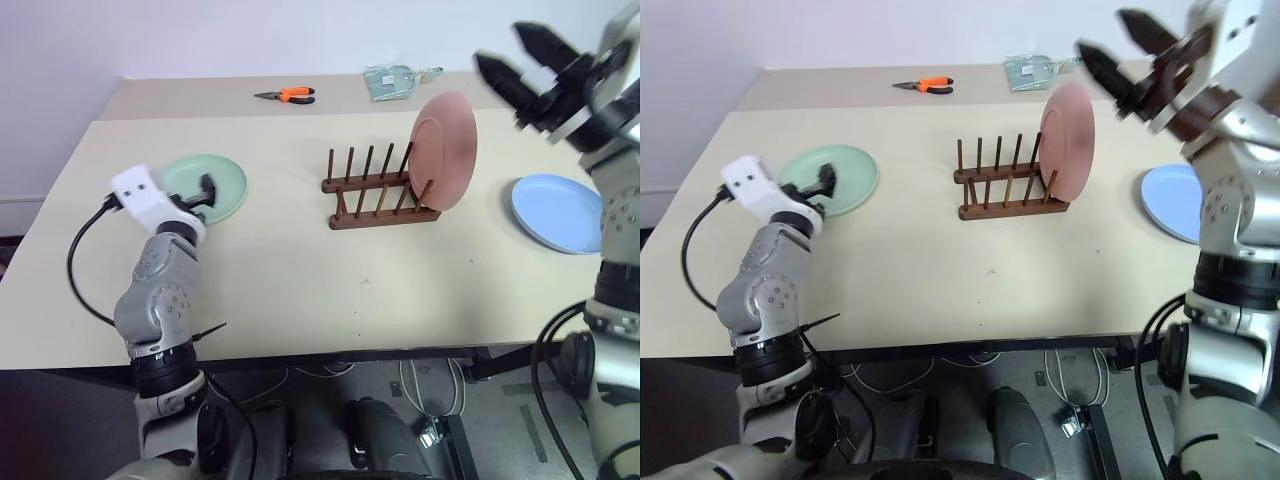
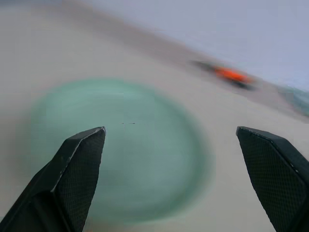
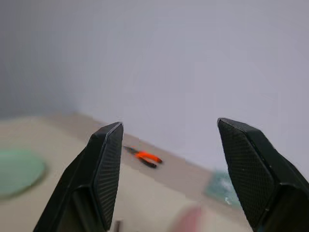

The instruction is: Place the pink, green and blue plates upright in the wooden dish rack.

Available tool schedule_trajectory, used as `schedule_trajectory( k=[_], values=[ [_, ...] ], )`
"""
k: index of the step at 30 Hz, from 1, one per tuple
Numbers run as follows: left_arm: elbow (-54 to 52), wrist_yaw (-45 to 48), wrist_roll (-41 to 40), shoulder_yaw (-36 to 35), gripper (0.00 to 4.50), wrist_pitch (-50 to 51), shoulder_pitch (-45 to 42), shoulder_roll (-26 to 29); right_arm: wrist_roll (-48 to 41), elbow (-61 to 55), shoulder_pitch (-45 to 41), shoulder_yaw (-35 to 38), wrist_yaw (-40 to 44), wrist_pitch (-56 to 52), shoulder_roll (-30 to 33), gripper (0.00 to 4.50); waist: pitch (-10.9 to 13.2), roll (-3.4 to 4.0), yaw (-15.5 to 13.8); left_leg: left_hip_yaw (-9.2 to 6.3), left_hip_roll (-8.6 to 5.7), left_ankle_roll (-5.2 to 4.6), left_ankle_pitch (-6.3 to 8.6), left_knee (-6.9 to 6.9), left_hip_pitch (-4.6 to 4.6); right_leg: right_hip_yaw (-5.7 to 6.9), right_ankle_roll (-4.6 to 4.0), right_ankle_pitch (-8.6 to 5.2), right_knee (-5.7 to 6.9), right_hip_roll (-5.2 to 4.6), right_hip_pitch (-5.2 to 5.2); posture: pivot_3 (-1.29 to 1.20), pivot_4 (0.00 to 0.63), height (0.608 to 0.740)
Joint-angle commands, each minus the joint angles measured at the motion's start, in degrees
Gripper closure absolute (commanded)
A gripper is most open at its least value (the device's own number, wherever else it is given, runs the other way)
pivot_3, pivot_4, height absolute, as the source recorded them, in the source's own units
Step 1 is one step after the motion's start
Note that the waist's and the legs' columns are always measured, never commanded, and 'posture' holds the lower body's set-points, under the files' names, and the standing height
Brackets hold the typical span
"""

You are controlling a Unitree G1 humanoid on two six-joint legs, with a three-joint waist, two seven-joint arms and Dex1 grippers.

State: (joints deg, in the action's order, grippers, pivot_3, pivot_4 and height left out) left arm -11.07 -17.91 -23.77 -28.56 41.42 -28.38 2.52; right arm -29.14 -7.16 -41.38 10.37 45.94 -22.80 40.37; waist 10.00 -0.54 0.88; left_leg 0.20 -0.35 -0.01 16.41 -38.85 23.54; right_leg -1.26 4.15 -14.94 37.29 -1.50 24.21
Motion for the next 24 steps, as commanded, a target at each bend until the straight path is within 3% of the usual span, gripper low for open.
schedule_trajectory(
  k=[1,7,13,16,23,24],
  values=[
    [2.48,-1.13,-2.81,-2.58,0.03,3.56,-1.75,0.86,-1.41,-11.09,4.45,-7.23,3.3,-2.67,-0.6,1.35,0.02,-0.05,-0.37,0.0,-0.01,0.01,0.0,-0.03,0.01,0.02,0.0,0.0,0.04,-0.02,0.0,0.0,0.15,0.74],
    [11.87,1.03,-6.12,-4.47,0.03,9.65,-5.67,4.26,3.28,-16.7,10.07,-16.18,3.48,-1.74,-2.34,1.35,0.03,-0.17,-1.83,-0.05,-0.12,0.03,-0.01,-0.29,0.06,0.05,0.08,0.06,0.11,-0.16,-0.01,0.0,0.15,0.74],
    [23.57,4.59,-6.86,-4.68,0.03,7.6,-11.82,6.53,9.49,-19.23,14.29,-23.65,3.13,0.79,-4.36,1.35,-0.03,-0.22,-1.71,-0.12,-0.16,0.12,-0.05,-0.25,0.05,0.09,0.07,0.06,0.1,-0.18,0.0,0.0,0.15,0.74],
    [25.94,4.13,-7.93,-5.97,0.84,6.14,-13.51,5.65,10.98,-19.12,14.66,-24.65,2.55,0.92,-5.21,1.35,-0.03,-0.22,-1.71,-0.12,-0.17,0.13,-0.05,-0.25,0.05,0.09,0.07,0.06,0.09,-0.21,0.0,0.0,0.15,0.74],
    [26.17,3.73,-7.97,-5.84,4.28,4.73,-13.53,5.74,14.6,-18.7,15.18,-24.21,0.69,1.7,-5.89,1.35,-0.03,-0.23,-1.72,-0.13,-0.17,0.14,-0.05,-0.23,0.06,0.09,0.06,0.06,0.09,-0.23,0.01,0.0,0.15,0.74],
    [26.04,3.93,-7.89,-5.5,4.45,4.61,-13.34,6.0,14.8,-18.49,14.99,-24.16,0.57,1.47,-5.98,1.35,-0.06,-0.24,-1.7,-0.13,-0.17,0.15,-0.05,-0.23,0.06,0.09,0.06,0.06,0.09,-0.24,0.01,0.0,0.15,0.74]
  ],
)
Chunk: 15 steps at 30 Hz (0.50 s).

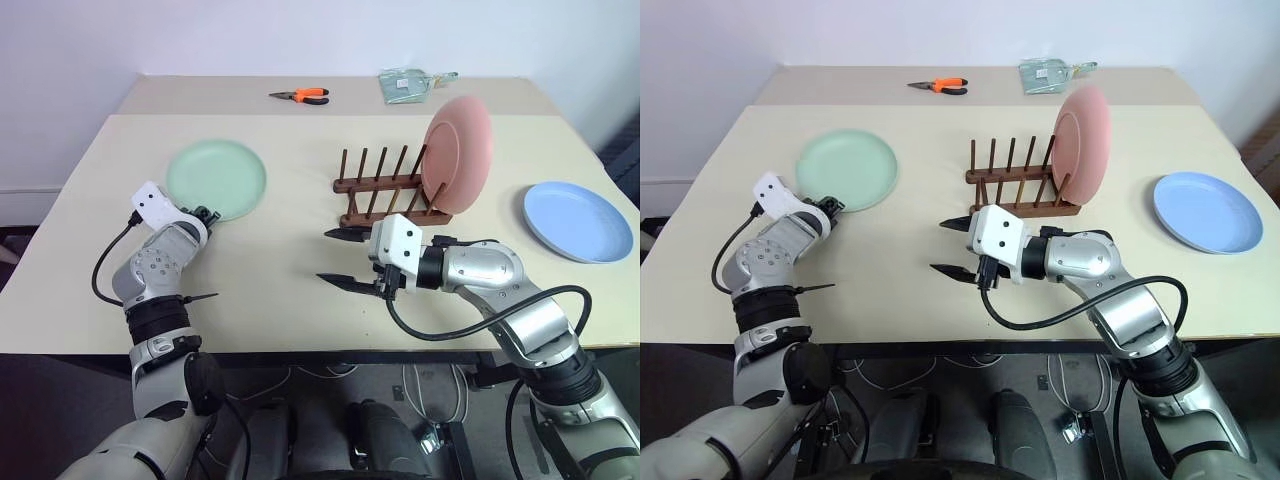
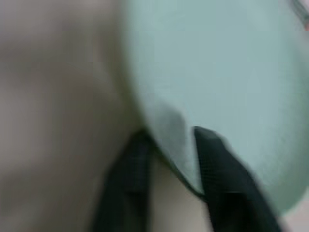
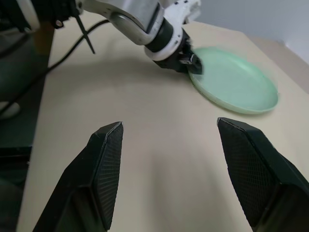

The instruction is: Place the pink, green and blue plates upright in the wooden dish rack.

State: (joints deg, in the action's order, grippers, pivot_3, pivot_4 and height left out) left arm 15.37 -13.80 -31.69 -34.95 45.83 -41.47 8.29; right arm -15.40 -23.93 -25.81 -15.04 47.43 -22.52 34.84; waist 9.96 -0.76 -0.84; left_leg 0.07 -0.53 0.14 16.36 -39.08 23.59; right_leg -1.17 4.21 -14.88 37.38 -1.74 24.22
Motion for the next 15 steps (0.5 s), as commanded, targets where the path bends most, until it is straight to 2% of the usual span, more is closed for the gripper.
schedule_trajectory(
  k=[1,2,3,6,10,15],
  values=[
    [-1.01,1.36,0.67,2.43,4.45,-0.64,0.23,0.88,1.45,-1.22,-1.01,1.21,-1.02,0.9,-0.53,1.35,-0.03,0.0,0.1,0.0,0.0,0.0,0.0,0.0,0.0,0.0,0.0,0.0,0.0,0.0,0.0,0.0,0.15,0.74],
    [-2.39,3.67,1.59,4.58,4.45,-2.28,0.81,1.52,2.49,-0.32,-1.65,1.04,-1.54,0.79,-0.58,1.35,-0.03,0.0,0.14,0.0,0.0,0.0,0.0,0.02,-0.01,-0.01,0.0,0.0,0.0,0.0,0.0,0.0,0.15,0.74],
    [-4.55,6.02,2.33,6.92,4.49,-3.75,1.41,2.05,3.62,0.48,-2.23,0.83,-2.03,0.67,-0.53,1.09,-0.03,0.01,0.24,0.0,0.0,0.01,0.0,0.04,-0.01,-0.01,0.0,0.0,0.0,0.01,0.0,0.0,0.15,0.74],
    [-15.16,12.78,2.88,14.14,4.5,-7.34,3.08,2.56,11.96,4.68,-5.19,-1.05,-5.69,5.47,-0.48,0.05,-0.02,0.0,0.21,0.0,0.0,0.08,-0.04,0.1,-0.01,-0.03,-0.02,0.0,0.0,0.01,0.07,0.0,0.15,0.74],
    [-27.12,14.17,-1.69,17.46,4.5,-3.53,4.14,0.41,25.17,13.21,-10.73,-4.88,-10.85,16.52,0.02,0.02,-0.02,0.0,0.16,0.01,-0.02,0.29,-0.15,0.09,0.06,-0.04,-0.04,0.02,-0.04,-0.03,0.12,0.0,0.15,0.74],
    [-36.41,9.5,-9.4,17.05,4.5,4.4,4.04,-3.49,38.18,25.16,-17.36,-8.92,-16.39,28.65,0.92,0.02,-0.02,0.0,0.48,0.02,-0.02,0.29,-0.16,0.14,0.06,-0.06,-0.04,0.02,-0.05,0.03,0.14,0.0,0.15,0.74]
  ],
)
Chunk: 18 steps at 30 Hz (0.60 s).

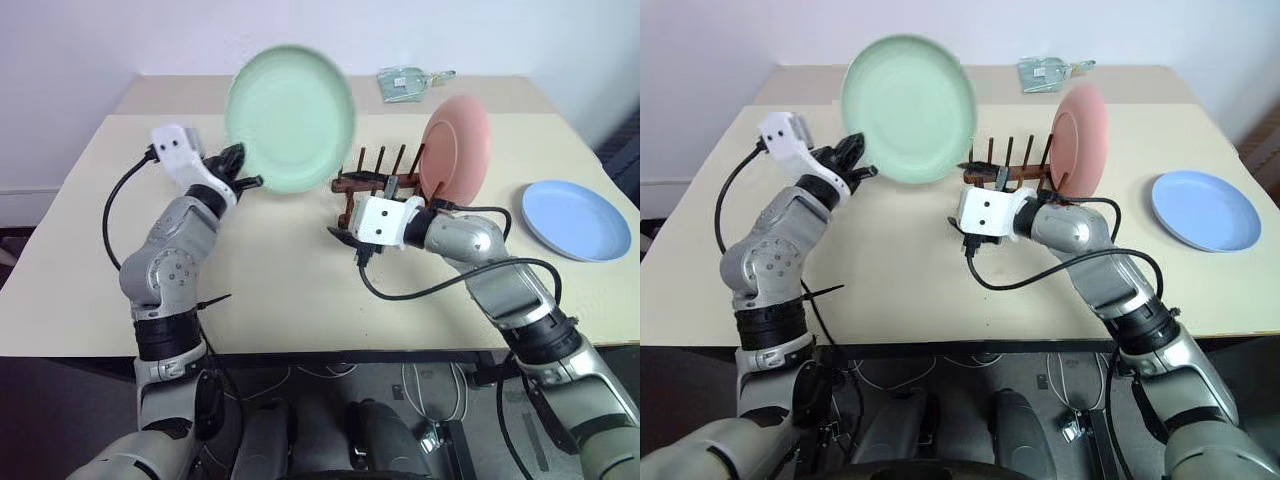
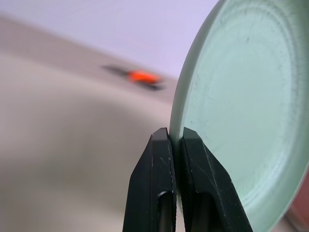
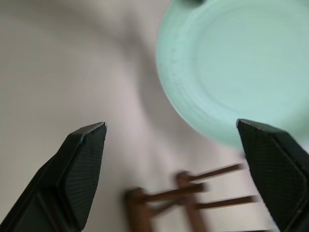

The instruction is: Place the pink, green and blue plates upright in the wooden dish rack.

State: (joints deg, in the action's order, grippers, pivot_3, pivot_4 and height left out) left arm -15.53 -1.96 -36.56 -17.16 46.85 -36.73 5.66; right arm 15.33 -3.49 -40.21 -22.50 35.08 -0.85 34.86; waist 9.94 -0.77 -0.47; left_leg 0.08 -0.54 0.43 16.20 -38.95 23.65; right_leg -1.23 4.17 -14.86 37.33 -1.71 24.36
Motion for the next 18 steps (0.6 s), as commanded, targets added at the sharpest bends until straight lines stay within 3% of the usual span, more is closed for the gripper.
schedule_trajectory(
  k=[1,5,8,14,15,18],
  values=[
    [-6.67,-2.61,-5.71,-0.62,4.5,4.67,-0.79,-0.94,10.21,7.22,-3.9,-2.07,-5.85,8.93,1.1,0.02,0.0,0.0,0.13,0.0,0.0,0.0,0.0,0.0,0.0,0.0,0.0,0.0,0.01,0.01,0.0,0.0,0.15,0.74],
    [-8.1,-4.08,-8.97,-1.37,4.5,7.8,-1.24,-0.74,17.95,14.19,-6.08,-2.8,-11.66,13.26,1.44,0.02,0.01,0.0,0.2,0.01,0.01,0.03,-0.03,-0.01,0.0,0.0,0.0,0.0,0.03,0.06,0.0,0.0,0.15,0.74],
    [-8.31,-5.4,-10.77,-2.44,4.5,8.95,-1.49,-0.68,21.13,15.62,-6.37,-1.92,-14.61,14.5,1.49,1.27,0.01,-0.01,0.19,0.02,0.0,0.05,-0.05,-0.02,0.0,-0.01,0.0,0.0,0.03,0.08,0.0,0.0,0.15,0.74],
    [-7.96,-6.23,-12.73,-2.82,4.5,10.06,-1.06,-0.67,23.75,14.86,-5.67,0.06,-18.02,15.42,1.56,4.19,0.01,-0.01,-0.03,0.03,0.0,0.07,-0.06,-0.05,0.0,-0.01,0.0,0.0,0.03,0.09,-0.01,0.0,0.15,0.74],
    [-7.69,-6.4,-12.87,-2.81,4.5,10.19,-0.92,-0.64,23.79,14.6,-5.53,0.38,-18.13,15.61,1.54,4.47,0.01,-0.01,-0.07,0.02,0.0,0.08,-0.06,-0.05,0.0,-0.01,0.0,0.0,0.03,0.1,-0.02,0.0,0.15,0.74],
    [-6.9,-6.43,-12.88,-2.33,4.5,10.12,-0.61,-0.34,24.58,13.84,-5.05,1.11,-18.61,16.09,1.79,4.47,0.01,-0.01,-0.01,0.03,0.0,0.09,-0.07,-0.05,0.0,-0.01,0.0,0.0,0.03,0.11,-0.02,0.0,0.15,0.74]
  ],
)
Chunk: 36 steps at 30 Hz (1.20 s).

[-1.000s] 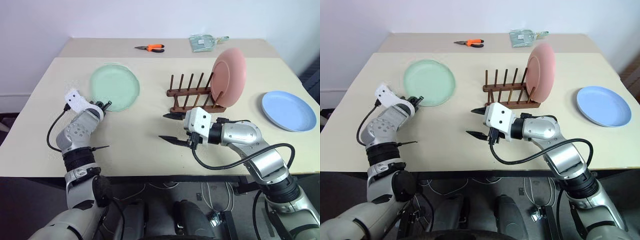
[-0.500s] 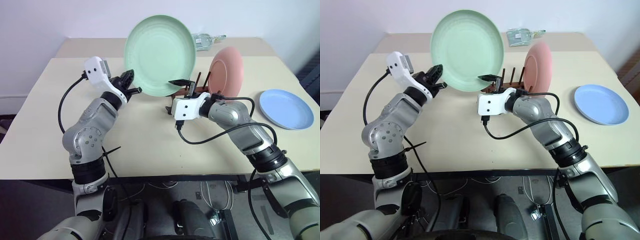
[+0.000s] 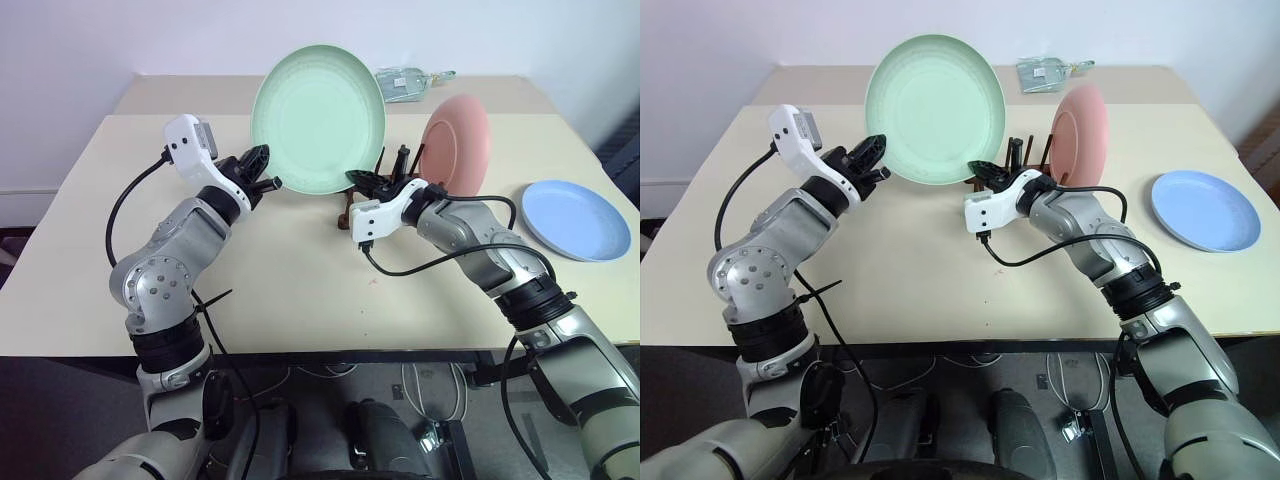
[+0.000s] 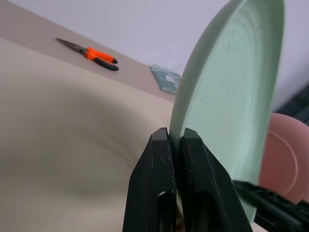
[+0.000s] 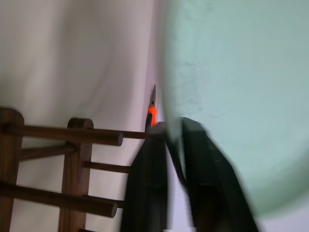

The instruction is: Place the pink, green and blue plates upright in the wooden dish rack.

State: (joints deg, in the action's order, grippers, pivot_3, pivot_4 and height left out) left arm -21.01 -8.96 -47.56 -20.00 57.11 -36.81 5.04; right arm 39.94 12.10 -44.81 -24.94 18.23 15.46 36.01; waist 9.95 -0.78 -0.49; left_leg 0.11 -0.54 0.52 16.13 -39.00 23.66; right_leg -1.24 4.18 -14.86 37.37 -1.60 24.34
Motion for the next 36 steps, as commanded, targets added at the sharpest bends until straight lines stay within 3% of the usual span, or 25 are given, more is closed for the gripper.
schedule_trajectory(
  k=[1,5,8,10,13,18,20,27,36],
  values=[
    [-1.12,0.56,-2.41,0.19,4.5,-0.55,-0.57,-0.12,0.16,-1.93,-0.26,3.73,-1.83,-0.1,0.79,4.47,0.0,0.0,0.01,0.0,0.0,0.01,0.0,0.0,0.0,0.0,0.0,0.0,0.0,0.0,0.0,0.0,0.15,0.74],
    [3.12,-4.49,0.87,-6.13,3.07,-11.6,-5.2,-1.33,-0.81,-3.09,0.36,5.24,-1.76,0.86,1.64,4.5,0.01,-0.02,-0.21,0.0,0.0,0.01,-0.01,-0.03,0.0,0.01,0.0,0.0,0.0,0.0,-0.01,0.0,0.15,0.74],
    [8.48,-6.77,6.85,-9.23,1.63,-18.86,-7.68,3.45,-4.85,-4.34,0.28,7.58,-0.54,2.58,1.91,4.5,0.02,-0.01,0.34,0.01,0.0,0.01,-0.01,-0.04,-0.02,-0.01,0.0,0.0,0.02,0.05,-0.01,0.0,0.15,0.74],
    [10.3,-3.82,11.61,-6.58,1.63,-21.54,-6.64,8.29,-12.21,-5.72,0.67,10.8,2.64,2.23,1.12,4.5,0.01,-0.01,0.97,0.05,0.03,0.03,-0.02,0.07,-0.09,-0.07,-0.01,0.0,0.04,0.12,0.0,0.0,0.15,0.74],
    [11.6,4.87,19.58,3.21,1.63,-22.51,-1.24,16.59,-32.53,-10.83,1.8,18.07,12.28,-6.32,-2.15,4.5,0.01,-0.01,1.22,0.06,0.05,0.04,-0.03,0.12,-0.08,-0.06,-0.01,0.0,-0.03,0.12,-0.01,0.0,0.15,0.74],
    [5.6,29.52,24.02,21.24,1.63,-28.69,15.24,26.25,-68.85,-20.58,1.5,33.18,22.73,-39.09,-2.57,4.5,0.01,0.03,0.91,0.04,0.02,-0.34,0.19,0.11,-0.1,0.01,0.0,0.0,-0.11,-0.11,-0.18,0.0,0.15,0.74],
    [2.74,36.68,24.02,24.65,1.63,-31.3,19.98,28.5,-76.93,-21.09,0.52,37.47,22.26,-47.97,-1.55,4.5,0.02,0.04,1.06,0.04,0.02,-0.46,0.27,0.13,-0.1,0.02,-0.02,-0.01,-0.15,-0.23,-0.19,0.0,0.15,0.74],
    [-1.49,45.61,21.14,26.26,1.63,-30.99,24.44,28.44,-81.15,-19.05,0.89,37.94,25.91,-57.27,2.65,4.5,-0.01,0.26,1.34,0.07,0.04,-0.38,0.21,0.47,-0.15,0.02,-0.32,-0.11,-0.16,-0.35,0.0,0.0,0.15,0.74],
    [-4.3,47.12,20.21,26.19,1.63,-27.96,25.1,27.16,-76.48,-8.38,-1.94,32.83,31.84,-55.76,3.03,4.5,-0.01,0.26,1.27,0.16,0.03,-0.4,0.18,0.64,-0.15,0.01,-0.17,-0.03,-0.18,-0.32,0.09,0.0,0.15,0.74]
  ],
)
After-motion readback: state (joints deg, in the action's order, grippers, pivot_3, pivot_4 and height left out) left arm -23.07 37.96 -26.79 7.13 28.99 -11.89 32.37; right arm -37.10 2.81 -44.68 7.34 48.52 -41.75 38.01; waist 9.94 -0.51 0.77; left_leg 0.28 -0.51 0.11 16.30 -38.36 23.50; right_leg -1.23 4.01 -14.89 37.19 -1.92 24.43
